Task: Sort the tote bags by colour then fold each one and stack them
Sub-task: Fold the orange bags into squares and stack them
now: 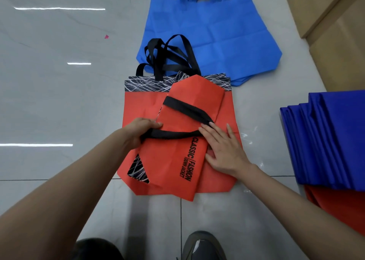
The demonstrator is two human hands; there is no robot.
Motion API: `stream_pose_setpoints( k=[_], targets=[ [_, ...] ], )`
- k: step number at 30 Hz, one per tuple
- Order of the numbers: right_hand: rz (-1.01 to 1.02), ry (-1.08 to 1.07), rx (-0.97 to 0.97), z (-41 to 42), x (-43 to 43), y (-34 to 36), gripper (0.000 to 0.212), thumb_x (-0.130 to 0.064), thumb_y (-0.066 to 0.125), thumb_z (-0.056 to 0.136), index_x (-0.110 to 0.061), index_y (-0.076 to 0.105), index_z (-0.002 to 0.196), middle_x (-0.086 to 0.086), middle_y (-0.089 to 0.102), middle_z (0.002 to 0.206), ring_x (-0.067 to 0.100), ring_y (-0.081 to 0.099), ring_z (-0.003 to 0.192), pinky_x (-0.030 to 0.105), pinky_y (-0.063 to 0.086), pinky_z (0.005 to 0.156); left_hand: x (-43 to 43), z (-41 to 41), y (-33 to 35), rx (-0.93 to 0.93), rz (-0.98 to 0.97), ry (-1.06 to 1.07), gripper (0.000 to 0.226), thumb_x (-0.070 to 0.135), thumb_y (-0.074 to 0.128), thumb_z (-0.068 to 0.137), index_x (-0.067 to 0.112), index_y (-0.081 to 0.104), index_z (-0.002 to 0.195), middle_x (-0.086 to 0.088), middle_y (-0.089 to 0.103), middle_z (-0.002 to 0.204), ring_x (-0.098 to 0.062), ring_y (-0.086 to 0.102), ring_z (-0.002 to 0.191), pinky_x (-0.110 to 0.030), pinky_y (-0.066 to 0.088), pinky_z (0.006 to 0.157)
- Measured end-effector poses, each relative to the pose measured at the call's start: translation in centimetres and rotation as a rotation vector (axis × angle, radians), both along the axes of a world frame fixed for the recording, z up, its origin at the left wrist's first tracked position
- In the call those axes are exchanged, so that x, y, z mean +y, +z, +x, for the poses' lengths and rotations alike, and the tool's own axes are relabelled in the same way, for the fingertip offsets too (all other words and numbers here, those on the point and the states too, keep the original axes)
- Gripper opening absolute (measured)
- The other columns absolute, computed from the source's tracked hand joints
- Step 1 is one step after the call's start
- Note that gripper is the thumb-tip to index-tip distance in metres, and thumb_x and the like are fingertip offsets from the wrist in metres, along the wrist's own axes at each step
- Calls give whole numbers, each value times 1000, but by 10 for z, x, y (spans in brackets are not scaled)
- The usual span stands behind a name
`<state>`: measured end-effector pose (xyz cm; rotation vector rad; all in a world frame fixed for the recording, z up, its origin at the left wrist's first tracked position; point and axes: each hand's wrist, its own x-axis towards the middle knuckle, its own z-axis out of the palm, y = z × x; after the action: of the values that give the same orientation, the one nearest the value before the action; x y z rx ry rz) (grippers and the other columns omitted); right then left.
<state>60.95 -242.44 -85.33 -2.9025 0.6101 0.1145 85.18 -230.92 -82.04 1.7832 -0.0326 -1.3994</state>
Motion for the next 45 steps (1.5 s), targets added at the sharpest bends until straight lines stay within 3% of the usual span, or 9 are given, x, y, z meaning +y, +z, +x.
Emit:
stream_pose_setpoints(
  k=[9,13,16,21,24,27,34,40,45],
  targets=[
    [498,-212,-361,1,0,0,52,-1,35,84,-16,58,129,-2,48,139,8,31,136,50,12,115,29,-6,2,-315,-328,-117,37,-8,42,92,20,54,113,-8,59,107,-9,59,81,-18,47,68],
    [877,-525,-477,2,-2,28,42,-49,46,94,-11,63,102,-11,63,96,-1,57,90,23,44,87,27,0,6,-236,-409,-324,46,-11,54,86,15,54,123,0,54,131,-12,61,104,-25,47,91],
    [1026,-716,-524,7,-4,35,42,-51,34,95,-21,60,107,-18,62,94,-9,56,90,13,42,80,11,-11,12,-214,-422,-217,24,33,70,80,19,62,98,5,60,95,-6,53,79,-22,41,74],
    [896,-1053,-772,28,1,22,42,-41,46,97,-10,59,71,-5,56,68,5,50,64,26,40,65,-22,-30,6,-176,-456,73,29,34,72,77,19,47,75,-5,55,81,-17,52,78,-26,44,71],
    [799,-1178,-858,41,1,18,13,-22,60,91,-12,53,91,-8,55,77,10,53,72,26,39,70,-30,-37,-2,-281,-419,182,27,5,65,84,21,44,83,-2,56,83,-13,53,70,-17,46,57],
    [739,-1277,-888,52,2,19,36,-3,66,81,-13,45,109,7,55,103,26,56,97,35,44,88,-29,-40,-11,-355,-406,155,33,-7,59,84,23,48,93,1,56,91,-9,56,73,-18,47,60],
    [-126,-569,-396,59,7,22,70,-12,42,73,-23,39,143,14,31,151,34,31,136,50,21,112,-36,-32,-8,-543,-367,-88,39,-16,49,86,4,54,118,-5,57,103,-11,55,77,-8,45,59],
    [84,-331,59,59,-23,10,51,-46,24,100,-37,16,149,-1,10,159,27,6,146,45,6,116,-24,-1,2,-921,-233,-569,43,-11,46,86,12,59,119,-8,61,110,-21,57,98,-17,41,78],
    [-3,-427,4,61,-10,-8,60,-49,6,93,-34,20,149,2,18,158,27,14,145,45,13,115,-20,-76,-25,-1400,-1,-589,53,35,31,91,9,48,134,-11,42,145,-29,36,135,-45,25,107]
  ],
)
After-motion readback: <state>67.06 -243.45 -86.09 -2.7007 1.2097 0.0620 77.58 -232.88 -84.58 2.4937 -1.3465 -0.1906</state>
